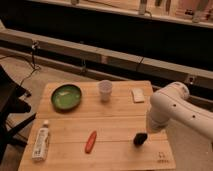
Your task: Knock the eraser over
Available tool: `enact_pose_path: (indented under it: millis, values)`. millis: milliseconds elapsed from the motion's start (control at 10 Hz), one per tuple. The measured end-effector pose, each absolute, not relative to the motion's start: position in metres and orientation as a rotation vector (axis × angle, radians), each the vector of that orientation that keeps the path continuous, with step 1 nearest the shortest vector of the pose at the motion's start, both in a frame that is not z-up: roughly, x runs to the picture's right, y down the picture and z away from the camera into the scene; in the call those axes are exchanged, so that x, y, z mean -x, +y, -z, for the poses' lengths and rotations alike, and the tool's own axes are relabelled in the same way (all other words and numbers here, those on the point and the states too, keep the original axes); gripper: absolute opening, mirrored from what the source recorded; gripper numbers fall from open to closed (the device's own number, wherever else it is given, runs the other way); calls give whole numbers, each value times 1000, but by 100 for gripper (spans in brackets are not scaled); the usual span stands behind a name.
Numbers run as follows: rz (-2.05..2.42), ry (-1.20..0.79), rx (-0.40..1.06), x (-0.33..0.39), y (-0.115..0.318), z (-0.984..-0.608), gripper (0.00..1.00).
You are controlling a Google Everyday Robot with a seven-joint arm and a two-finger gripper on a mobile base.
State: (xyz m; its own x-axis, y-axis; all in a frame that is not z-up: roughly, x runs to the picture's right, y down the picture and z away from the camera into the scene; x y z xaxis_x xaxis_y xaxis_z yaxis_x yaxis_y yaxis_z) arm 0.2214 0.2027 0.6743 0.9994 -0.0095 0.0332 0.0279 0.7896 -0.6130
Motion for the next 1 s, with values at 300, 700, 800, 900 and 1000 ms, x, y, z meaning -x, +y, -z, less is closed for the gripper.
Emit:
enact_pose_path:
  millis: [300, 700, 800, 900, 1000]
  values:
    - [21, -30, 661, -222, 210, -674, 1]
    - [22, -31, 662, -221, 220, -676, 1]
    - [24, -31, 663, -220, 221, -677, 1]
    - [22, -29, 662, -219, 223, -677, 1]
    - [22, -28, 662, -214, 226, -678, 1]
